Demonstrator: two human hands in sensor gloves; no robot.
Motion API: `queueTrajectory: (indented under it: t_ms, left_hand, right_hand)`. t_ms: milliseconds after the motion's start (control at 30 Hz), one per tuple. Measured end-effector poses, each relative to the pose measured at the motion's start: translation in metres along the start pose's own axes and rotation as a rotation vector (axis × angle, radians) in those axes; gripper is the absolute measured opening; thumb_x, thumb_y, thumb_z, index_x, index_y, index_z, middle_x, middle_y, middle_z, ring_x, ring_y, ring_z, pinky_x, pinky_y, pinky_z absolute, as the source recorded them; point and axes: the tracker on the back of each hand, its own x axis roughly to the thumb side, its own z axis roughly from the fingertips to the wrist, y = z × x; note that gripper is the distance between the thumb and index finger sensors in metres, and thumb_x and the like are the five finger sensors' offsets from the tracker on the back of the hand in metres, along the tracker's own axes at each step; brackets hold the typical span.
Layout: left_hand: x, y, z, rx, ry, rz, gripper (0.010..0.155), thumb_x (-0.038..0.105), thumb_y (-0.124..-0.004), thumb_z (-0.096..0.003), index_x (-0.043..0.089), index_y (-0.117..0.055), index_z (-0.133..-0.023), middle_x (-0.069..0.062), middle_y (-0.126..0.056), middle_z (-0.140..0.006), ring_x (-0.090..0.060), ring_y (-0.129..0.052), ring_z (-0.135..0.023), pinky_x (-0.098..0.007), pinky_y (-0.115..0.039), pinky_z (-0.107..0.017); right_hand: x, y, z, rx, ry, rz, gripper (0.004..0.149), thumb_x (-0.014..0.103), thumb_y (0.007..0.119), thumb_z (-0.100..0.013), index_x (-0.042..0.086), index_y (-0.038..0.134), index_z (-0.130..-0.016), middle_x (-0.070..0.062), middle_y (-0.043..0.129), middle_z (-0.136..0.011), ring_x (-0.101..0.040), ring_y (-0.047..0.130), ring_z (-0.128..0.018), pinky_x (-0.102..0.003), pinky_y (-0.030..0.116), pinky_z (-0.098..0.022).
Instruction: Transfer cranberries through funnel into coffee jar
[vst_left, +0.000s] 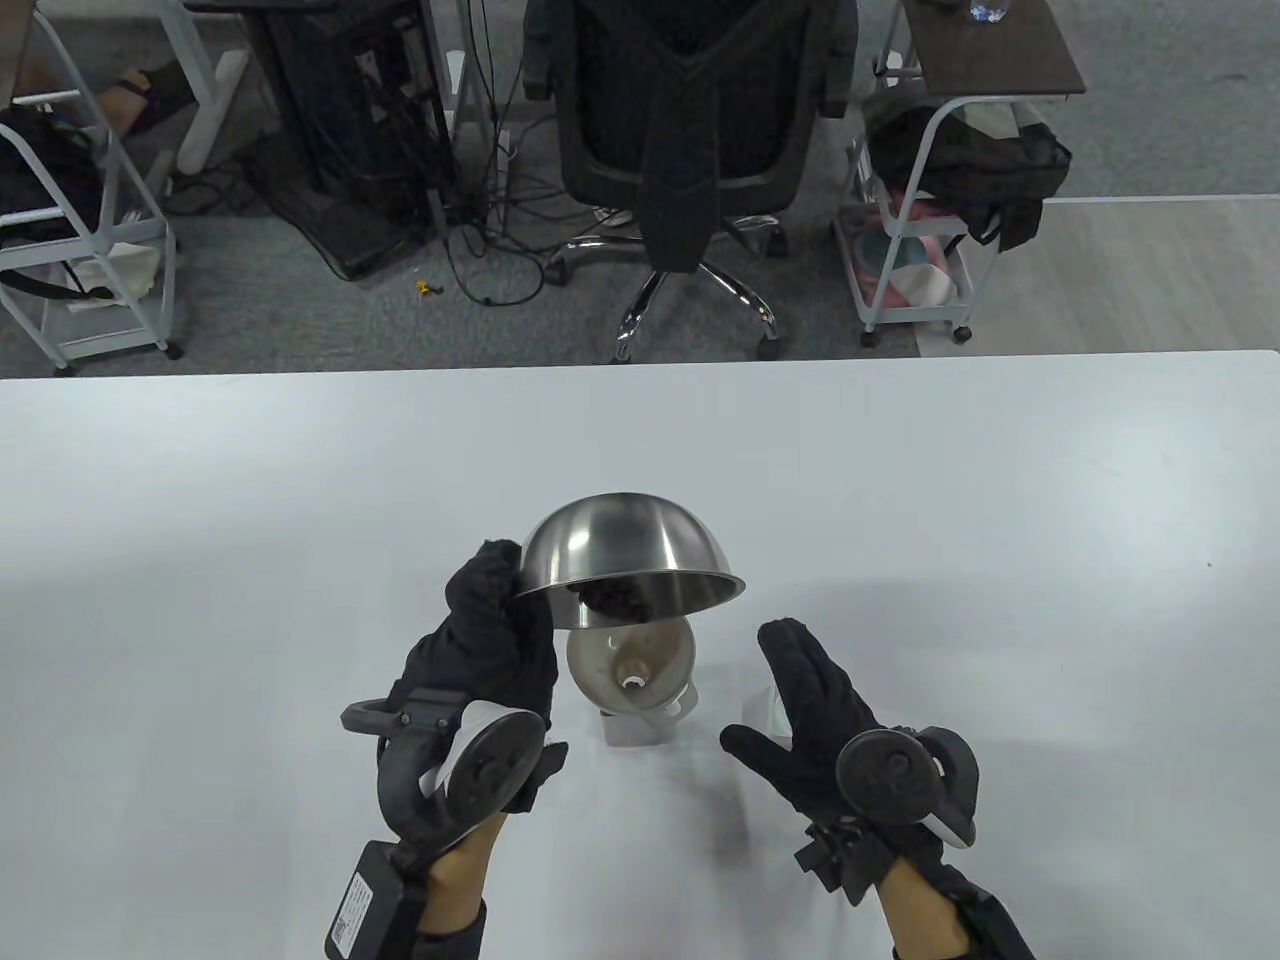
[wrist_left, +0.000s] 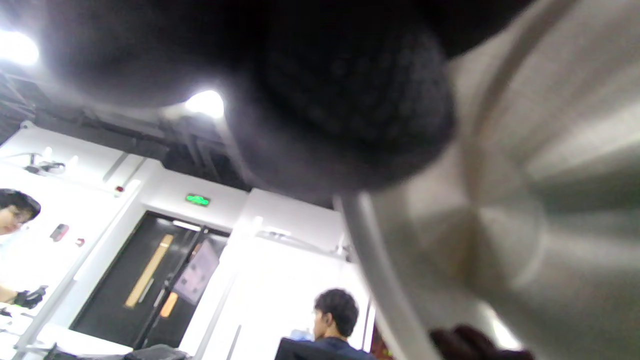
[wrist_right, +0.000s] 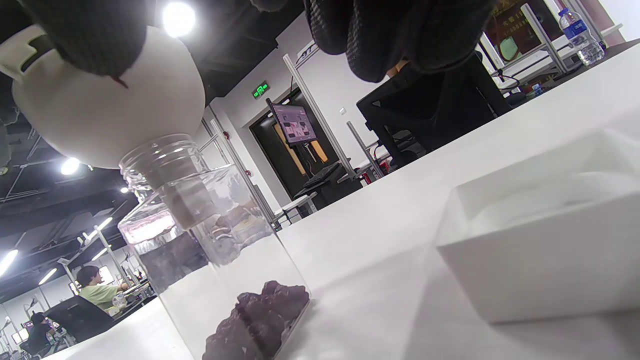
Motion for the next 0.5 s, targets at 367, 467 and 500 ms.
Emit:
queueTrajectory:
  t_ms: [367, 467, 500]
  left_hand:
    - [0.0012, 0.0022, 0.0008, 0.017, -0.017, -0.009, 0.025, 0.028, -0.071, -0.0689, 0.01, -0.061, -0.082, -0.005, -0.097, -0.071, 0.006, -0.105, -0.008, -0.024, -0.094, -0.011]
    - [0.0015, 0.0027, 0.001, 0.021, -0.02, -0.012, 0.025, 0.028, -0.071, -0.0689, 0.01, -0.061, -0.082, -0.005, -0.097, -0.071, 0.007, -0.105, -0.007, -0.023, -0.094, -0.011]
    - [0.0015, 0.0029, 0.0011, 0.022, -0.021, -0.012, 0.025, 0.028, -0.071, -0.0689, 0.01, -0.061, -0.082, -0.005, -0.097, -0.071, 0.007, -0.105, -0.007, -0.023, -0.094, -0.011]
  right_hand:
    - [-0.0001, 0.0002, -0.0002, 0.002, 0.001, 0.0, 0.091, 0.07, 0.069, -0.054, 0.026, 0.022, -0.118, -0.02, 0.041, -0.124, -0.044, 0.065, -0.109, -0.058, 0.064, -0.074]
    - [-0.0001, 0.0002, -0.0002, 0.002, 0.001, 0.0, 0.091, 0.07, 0.069, -0.054, 0.026, 0.022, -0.118, -0.02, 0.041, -0.124, -0.044, 0.065, -0.109, -0.058, 0.064, -0.074]
    - [-0.0001, 0.0002, -0.0002, 0.002, 0.001, 0.0, 0.091, 0.07, 0.069, -0.054, 0.026, 0.022, -0.118, -0.02, 0.041, -0.124, -0.044, 0.065, -0.109, -0.058, 0.064, -0.074]
